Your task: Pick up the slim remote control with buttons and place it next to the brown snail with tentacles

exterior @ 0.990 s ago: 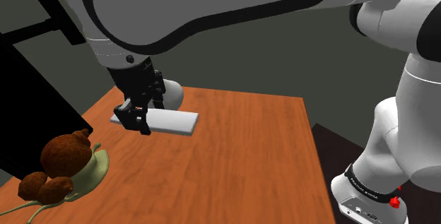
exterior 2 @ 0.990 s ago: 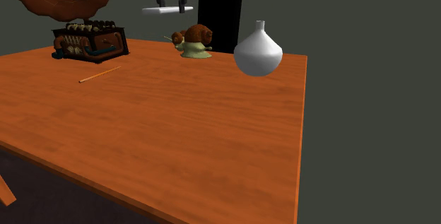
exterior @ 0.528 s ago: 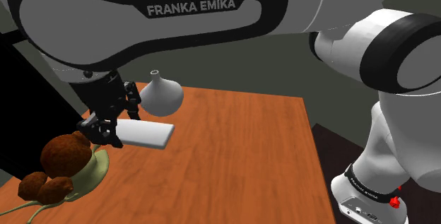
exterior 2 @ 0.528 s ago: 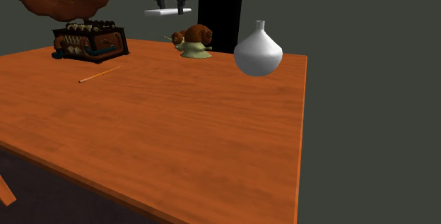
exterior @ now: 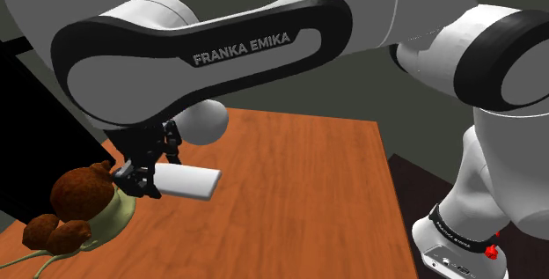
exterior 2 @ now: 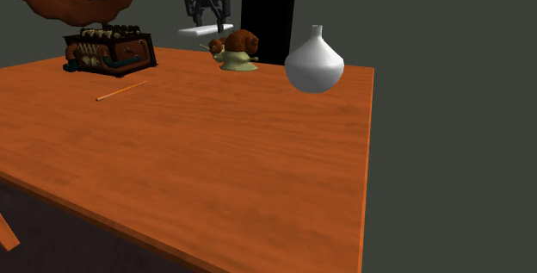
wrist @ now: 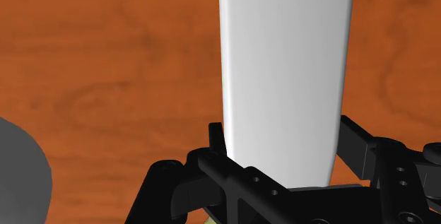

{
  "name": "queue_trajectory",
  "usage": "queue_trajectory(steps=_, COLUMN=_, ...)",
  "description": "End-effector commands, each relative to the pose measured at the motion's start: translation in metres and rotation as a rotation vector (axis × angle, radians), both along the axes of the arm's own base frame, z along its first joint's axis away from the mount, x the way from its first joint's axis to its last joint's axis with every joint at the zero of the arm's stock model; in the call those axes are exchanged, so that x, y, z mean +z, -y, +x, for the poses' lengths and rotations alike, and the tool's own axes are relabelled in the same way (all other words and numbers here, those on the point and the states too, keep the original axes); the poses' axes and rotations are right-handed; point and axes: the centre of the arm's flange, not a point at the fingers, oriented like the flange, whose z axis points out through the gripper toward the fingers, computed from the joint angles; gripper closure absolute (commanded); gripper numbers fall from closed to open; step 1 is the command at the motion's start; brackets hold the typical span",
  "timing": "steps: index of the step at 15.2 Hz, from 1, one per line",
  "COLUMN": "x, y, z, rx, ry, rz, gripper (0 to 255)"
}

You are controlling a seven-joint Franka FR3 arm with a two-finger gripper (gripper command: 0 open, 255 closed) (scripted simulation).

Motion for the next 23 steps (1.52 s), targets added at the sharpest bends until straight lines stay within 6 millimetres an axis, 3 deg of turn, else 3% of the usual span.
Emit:
queue_trajectory(steps=1, x=-0.011, y=0.000, z=0.001, rx=0.000, ry=0.001, rz=0.001, gripper=255)
queue_trajectory(steps=23, x=-0.127, y=0.000, z=0.001, rx=0.000, ry=0.001, rz=0.001, gripper=255)
